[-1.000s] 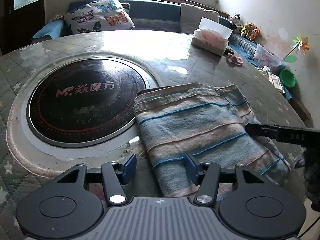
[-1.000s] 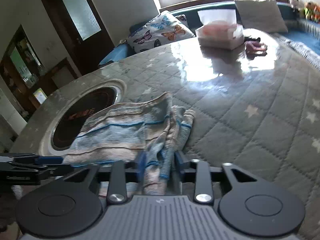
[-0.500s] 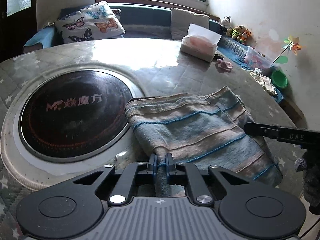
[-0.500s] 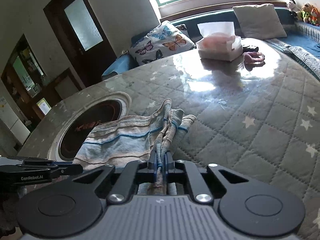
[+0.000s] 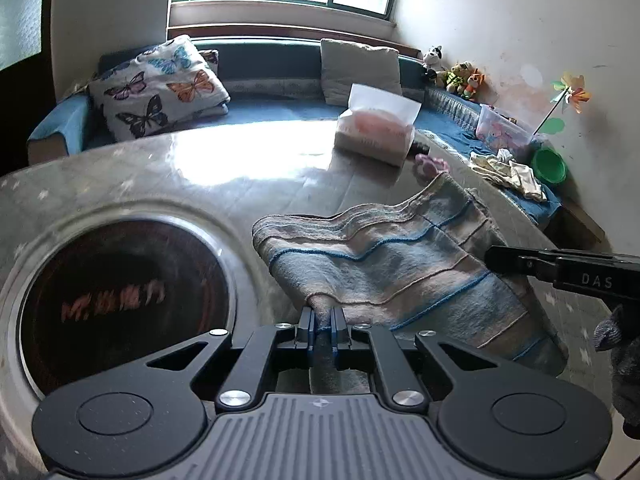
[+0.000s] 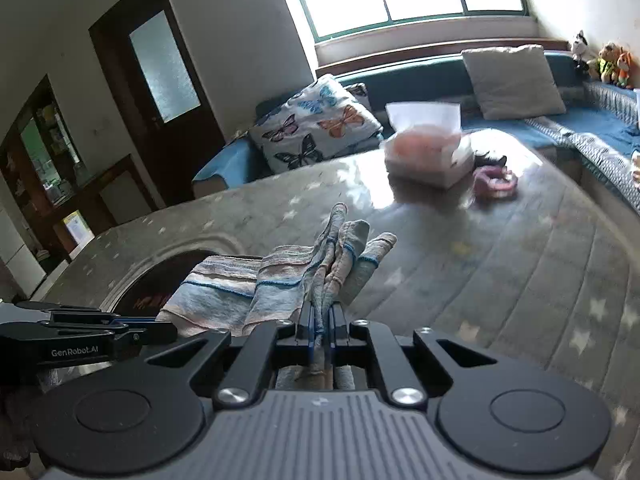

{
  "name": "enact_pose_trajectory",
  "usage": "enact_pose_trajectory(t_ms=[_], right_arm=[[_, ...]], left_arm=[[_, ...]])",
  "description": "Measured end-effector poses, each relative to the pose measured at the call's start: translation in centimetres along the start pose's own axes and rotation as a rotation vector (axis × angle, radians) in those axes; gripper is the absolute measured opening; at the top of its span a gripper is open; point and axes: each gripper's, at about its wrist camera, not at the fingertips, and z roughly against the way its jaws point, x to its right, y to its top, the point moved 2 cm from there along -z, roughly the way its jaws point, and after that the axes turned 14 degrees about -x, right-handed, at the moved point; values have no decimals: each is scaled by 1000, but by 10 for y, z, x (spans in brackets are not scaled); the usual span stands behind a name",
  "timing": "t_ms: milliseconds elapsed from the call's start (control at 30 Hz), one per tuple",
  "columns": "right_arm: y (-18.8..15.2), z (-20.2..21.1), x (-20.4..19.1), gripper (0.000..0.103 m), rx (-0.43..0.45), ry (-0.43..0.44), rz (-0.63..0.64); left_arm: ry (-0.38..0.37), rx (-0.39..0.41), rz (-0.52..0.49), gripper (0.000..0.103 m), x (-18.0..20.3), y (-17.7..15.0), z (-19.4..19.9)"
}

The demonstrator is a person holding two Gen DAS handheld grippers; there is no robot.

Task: Fold clothes

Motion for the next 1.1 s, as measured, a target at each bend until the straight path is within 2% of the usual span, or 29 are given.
enact_pose_trajectory(t_ms=[200,467,1067,1100], right_arm=[[31,-8,14,6,14,-55,6],[58,-30,35,6,9,-101,3],[59,-69,64,6,-44,-180,-54],[58,-71,67,7,-52,-183,-64]], left_arm=[[12,2,-12,8,7,35,-21],[20,-24,-5,8,11,61,-50],[54,-74,-18,9,15,70,-87],[54,-77,-17,11,15,70,-87]])
